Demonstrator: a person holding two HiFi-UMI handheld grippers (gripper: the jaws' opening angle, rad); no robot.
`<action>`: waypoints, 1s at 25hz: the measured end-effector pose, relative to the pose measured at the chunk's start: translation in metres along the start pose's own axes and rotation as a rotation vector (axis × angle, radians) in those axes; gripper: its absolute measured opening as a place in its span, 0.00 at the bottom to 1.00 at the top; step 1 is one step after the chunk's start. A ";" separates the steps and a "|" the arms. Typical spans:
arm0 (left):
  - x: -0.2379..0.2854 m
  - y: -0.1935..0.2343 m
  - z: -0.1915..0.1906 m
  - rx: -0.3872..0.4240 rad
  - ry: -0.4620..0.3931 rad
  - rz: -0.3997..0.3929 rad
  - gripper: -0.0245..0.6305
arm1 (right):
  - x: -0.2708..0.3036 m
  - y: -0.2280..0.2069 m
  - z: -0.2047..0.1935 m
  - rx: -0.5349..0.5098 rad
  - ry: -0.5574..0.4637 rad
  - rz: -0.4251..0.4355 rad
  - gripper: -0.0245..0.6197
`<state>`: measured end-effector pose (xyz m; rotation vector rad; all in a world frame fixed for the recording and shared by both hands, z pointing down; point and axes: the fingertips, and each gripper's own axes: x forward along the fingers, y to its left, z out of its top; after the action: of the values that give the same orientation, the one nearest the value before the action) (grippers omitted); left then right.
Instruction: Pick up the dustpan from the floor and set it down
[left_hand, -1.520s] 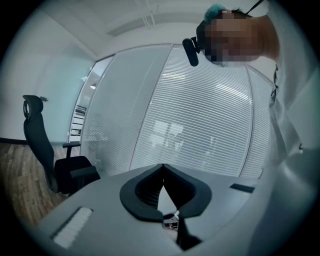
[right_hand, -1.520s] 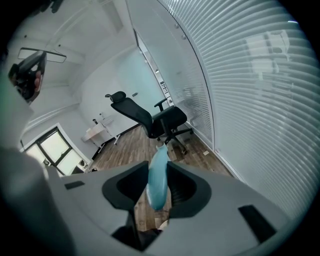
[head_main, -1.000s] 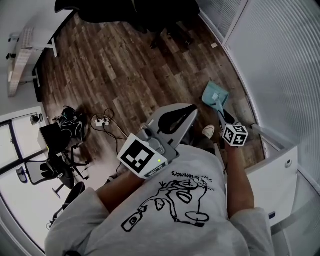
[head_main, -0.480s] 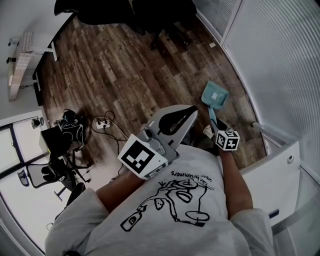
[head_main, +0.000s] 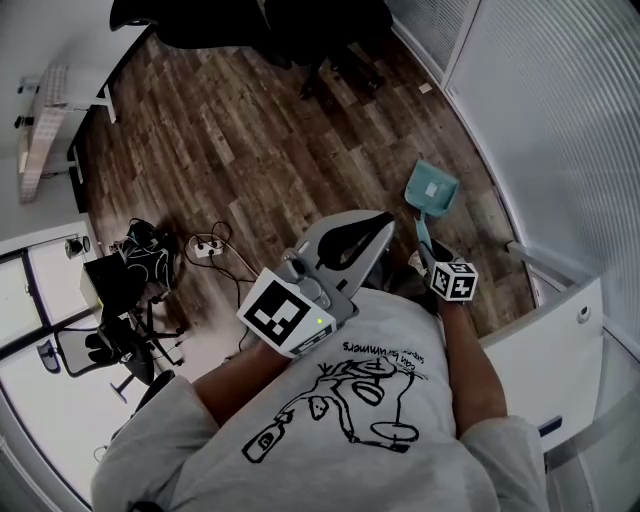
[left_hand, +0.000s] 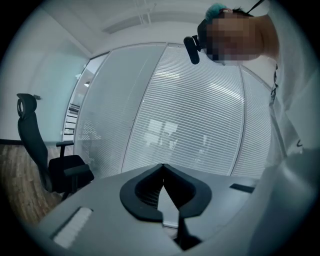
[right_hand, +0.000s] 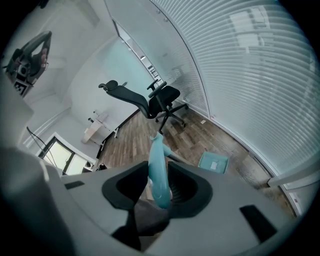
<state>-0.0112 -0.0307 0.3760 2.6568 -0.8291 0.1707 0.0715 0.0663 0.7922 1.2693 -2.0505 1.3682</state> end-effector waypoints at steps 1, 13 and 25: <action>0.000 -0.001 0.000 0.000 0.001 -0.001 0.04 | -0.001 0.000 -0.001 0.006 0.000 -0.001 0.21; -0.004 -0.009 0.000 0.004 -0.010 -0.012 0.04 | -0.013 0.003 0.012 0.019 -0.054 -0.004 0.22; -0.003 -0.014 0.009 0.011 -0.043 -0.016 0.04 | -0.061 0.024 0.071 -0.023 -0.196 0.017 0.21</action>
<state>-0.0053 -0.0213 0.3626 2.6852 -0.8225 0.1150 0.0959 0.0363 0.7037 1.4291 -2.2029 1.2674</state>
